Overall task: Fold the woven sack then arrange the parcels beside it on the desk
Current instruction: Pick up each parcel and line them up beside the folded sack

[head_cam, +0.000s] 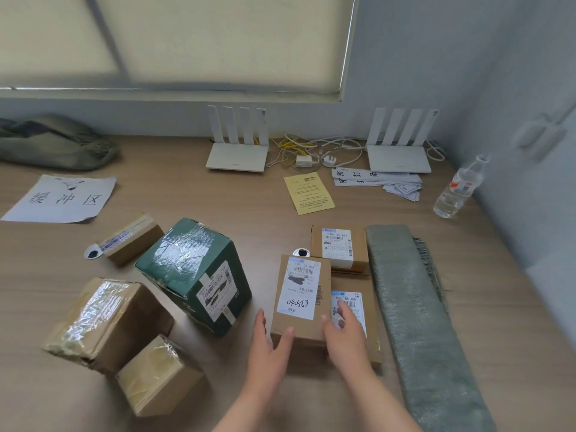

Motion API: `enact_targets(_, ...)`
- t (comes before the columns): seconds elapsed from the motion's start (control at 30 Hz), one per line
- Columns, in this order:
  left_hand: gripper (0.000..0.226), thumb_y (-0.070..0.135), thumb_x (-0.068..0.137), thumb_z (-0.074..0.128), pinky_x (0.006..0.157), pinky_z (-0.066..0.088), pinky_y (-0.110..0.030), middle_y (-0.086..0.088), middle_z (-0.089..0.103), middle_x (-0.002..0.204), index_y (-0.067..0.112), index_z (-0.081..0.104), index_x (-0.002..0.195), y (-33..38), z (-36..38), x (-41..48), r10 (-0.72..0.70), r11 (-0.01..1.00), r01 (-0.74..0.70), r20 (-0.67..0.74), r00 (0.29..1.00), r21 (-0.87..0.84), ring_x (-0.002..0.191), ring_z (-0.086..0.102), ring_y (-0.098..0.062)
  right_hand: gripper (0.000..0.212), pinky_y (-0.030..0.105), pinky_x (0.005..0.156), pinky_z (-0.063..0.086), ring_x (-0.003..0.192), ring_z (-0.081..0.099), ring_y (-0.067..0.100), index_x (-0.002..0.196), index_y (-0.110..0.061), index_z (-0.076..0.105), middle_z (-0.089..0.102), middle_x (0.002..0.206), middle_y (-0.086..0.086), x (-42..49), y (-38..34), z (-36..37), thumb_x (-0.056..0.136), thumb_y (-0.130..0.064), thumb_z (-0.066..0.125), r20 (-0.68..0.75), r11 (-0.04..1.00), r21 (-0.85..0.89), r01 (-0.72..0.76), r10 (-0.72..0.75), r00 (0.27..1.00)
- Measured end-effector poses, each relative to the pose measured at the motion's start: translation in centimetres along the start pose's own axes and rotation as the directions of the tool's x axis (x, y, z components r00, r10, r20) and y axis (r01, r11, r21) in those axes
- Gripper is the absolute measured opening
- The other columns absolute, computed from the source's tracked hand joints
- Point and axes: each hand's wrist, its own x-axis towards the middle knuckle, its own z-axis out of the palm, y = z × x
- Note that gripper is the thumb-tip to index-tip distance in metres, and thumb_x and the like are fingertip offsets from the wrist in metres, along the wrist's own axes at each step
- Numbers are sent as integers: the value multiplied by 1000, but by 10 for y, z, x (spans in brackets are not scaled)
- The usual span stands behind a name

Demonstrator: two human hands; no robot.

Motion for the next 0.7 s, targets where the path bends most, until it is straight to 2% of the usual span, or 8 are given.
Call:
enact_targets(0.07,82,22,90,72,119,27,-30,6,38,155,19,25,158,5,-7,-11,46,999,-45,-26,999,29,147,32,-11,58,40,119,31,143,38,18,151,-15,39,43,154,-1,-6,-9,-3,97,-22,60,-57,998,10,58,-57,997)
enact_targets(0.2,75,11,87,73,114,31,-26,10,47,143,33,35,148,17,-32,-34,151,989,-150,-83,985,12,138,43,-7,48,37,116,35,135,43,11,144,-22,49,51,138,-11,-28,-36,3,96,-17,57,-77,982,38,183,-180,981)
enact_targets(0.33,68,9,89,70,113,33,-28,21,48,136,37,39,144,32,-66,-56,220,974,-225,-166,961,-14,127,48,0,47,33,114,37,133,46,10,139,-28,52,52,141,-10,-50,-61,22,95,-12,56,14,962,76,260,-262,965)
enact_targets(0.4,62,7,90,69,112,34,-28,31,49,127,43,42,134,37,-82,-62,236,969,-247,-226,945,-22,119,49,9,48,34,114,38,133,46,9,141,-27,51,51,143,-10,-60,-72,33,95,-13,55,77,954,72,291,-296,952)
enact_targets(0.47,59,4,89,69,114,36,-32,35,49,122,40,46,129,39,-98,-66,221,969,-244,-287,932,-48,116,48,13,51,33,113,39,132,46,9,144,-24,49,51,142,-10,-67,-86,43,95,-12,55,136,949,80,304,-313,940)
enact_targets(0.6,60,0,86,70,114,39,-36,18,57,125,34,47,130,39,-123,-64,184,954,-256,-372,910,-153,118,53,2,52,28,104,39,129,47,10,145,-25,45,52,140,-7,-68,-116,62,95,-13,57,200,947,73,314,-323,925)
enact_targets(0.7,63,-4,85,68,107,40,-28,23,54,120,30,44,133,47,-140,-58,180,934,-283,-399,899,-218,118,53,-2,57,34,107,39,136,43,16,149,-24,40,47,148,-4,-58,-140,75,95,-11,56,223,941,14,337,-332,917)
